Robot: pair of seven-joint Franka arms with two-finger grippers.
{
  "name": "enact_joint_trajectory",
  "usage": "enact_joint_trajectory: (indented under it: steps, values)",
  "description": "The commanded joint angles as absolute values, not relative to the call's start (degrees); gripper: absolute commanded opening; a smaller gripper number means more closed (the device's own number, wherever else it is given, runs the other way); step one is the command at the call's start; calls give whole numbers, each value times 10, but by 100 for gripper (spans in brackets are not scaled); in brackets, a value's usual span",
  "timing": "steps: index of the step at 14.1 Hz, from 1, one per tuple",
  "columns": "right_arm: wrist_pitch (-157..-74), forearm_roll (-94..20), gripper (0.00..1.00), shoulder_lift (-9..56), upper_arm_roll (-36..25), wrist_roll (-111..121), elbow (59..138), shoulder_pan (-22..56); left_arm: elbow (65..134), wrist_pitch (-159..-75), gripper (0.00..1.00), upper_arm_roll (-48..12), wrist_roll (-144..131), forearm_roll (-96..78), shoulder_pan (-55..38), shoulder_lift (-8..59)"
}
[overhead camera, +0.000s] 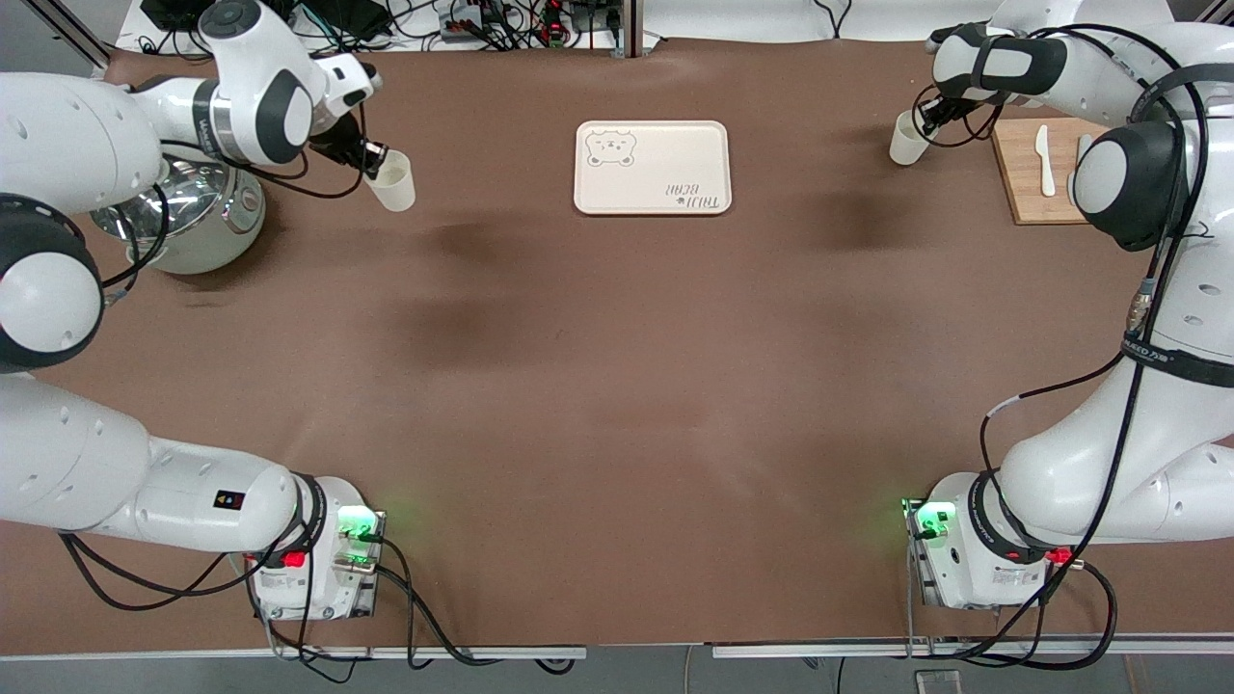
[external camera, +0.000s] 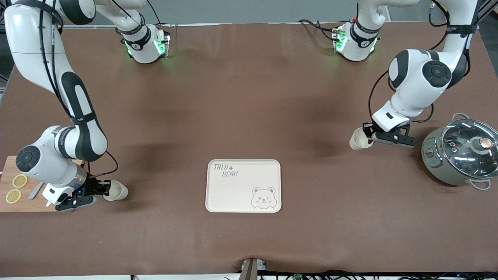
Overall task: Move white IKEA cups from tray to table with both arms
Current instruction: 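Set the cup beside the cutting board with the right gripper and release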
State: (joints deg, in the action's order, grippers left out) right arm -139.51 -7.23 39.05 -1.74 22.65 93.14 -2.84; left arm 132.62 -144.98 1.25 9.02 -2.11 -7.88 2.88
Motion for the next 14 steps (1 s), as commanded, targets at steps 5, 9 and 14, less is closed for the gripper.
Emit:
enact_joint_trajectory:
  steps: [5,9,14]
  values:
    - [-1392,-98,95,374,-11,236,948,-34,1339,-1516,0,4,195,-79,-30,69]
    - [-1391,-97,100,367,-11,237,944,-31,1339,-1560,0,3,238,-135,-34,110]
    - [-1355,-96,100,326,-11,236,940,-29,1339,-1604,0,-10,238,-137,-31,144]
